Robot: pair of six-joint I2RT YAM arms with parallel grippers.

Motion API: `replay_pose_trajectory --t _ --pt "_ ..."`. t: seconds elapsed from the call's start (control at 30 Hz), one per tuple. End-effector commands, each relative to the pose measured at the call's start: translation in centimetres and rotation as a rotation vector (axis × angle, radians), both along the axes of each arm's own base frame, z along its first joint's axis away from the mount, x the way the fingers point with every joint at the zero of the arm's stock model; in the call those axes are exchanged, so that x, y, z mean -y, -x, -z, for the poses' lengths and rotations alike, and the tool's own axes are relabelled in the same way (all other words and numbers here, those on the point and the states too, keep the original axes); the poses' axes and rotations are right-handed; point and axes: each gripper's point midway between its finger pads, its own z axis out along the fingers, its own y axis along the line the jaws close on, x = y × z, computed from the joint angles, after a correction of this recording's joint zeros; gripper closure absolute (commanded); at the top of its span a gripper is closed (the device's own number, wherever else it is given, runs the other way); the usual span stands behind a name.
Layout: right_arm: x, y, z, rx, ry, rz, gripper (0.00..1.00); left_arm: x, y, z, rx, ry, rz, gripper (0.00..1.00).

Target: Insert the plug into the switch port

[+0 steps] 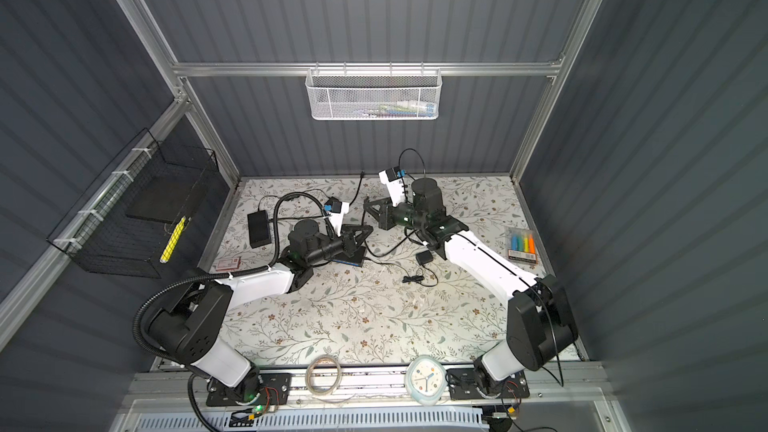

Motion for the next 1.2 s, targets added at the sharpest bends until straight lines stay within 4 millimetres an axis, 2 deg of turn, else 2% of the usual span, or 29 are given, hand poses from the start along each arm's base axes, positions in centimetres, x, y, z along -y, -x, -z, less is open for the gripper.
replay_pose_trajectory --t 0.0,0.17,0.33,0.43,0.53,0.63,0.67,0.73,0.8,0.87,0.97,1.17 --pt "1.1 -0.1 -0.4 0.014 0.033 0.040 0.94 -0.2 -0.6 -1.8 0.031 0.015 -0.031 1.00" --pt "4.1 -2.8 2.0 -0.036 0.207 0.262 0.84 -0.6 -1.4 -1.9 0.013 -0.051 -0.118 1.00" --pt "6.1 -3.5 2.5 -0.026 0.306 0.419 0.74 -0.6 -2.2 -0.8 -0.034 -0.193 -0.228 1.00" --pt "6.8 -3.4 1.9 0.037 0.384 0.503 0.72 -0.7 -2.3 -0.5 -0.049 -0.227 -0.274 1.00" --pt "5.9 -3.0 1.0 0.107 0.425 0.495 0.68 -0.9 -2.4 0.0 -0.067 -0.256 -0.302 1.00" --pt "4.9 -2.5 0.4 0.067 0.267 0.430 0.65 -1.3 -2.4 -0.1 -0.070 -0.270 -0.325 1.00" --pt "4.0 -1.8 0.0 0.060 0.188 0.345 0.61 -1.5 -2.4 -0.1 -0.070 -0.274 -0.335 1.00" --pt "3.5 -1.4 -0.7 0.095 0.133 0.295 0.58 -1.8 -2.4 -0.1 -0.070 -0.284 -0.353 1.00" --pt "3.5 -2.0 -1.0 0.087 0.211 0.313 0.54 -2.1 -2.5 -0.1 -0.072 -0.294 -0.369 1.00" --pt "3.5 -2.8 -0.4 0.030 0.312 0.355 0.58 -2.1 -2.6 -0.1 -0.073 -0.304 -0.385 1.00" --pt "2.7 -3.0 0.0 0.000 0.283 0.393 0.53 -1.9 -2.6 -0.2 -0.063 -0.316 -0.409 1.00" --pt "0.6 -3.0 0.1 0.025 0.281 0.465 0.52 -1.6 -2.5 0.2 -0.072 -0.342 -0.464 1.00"
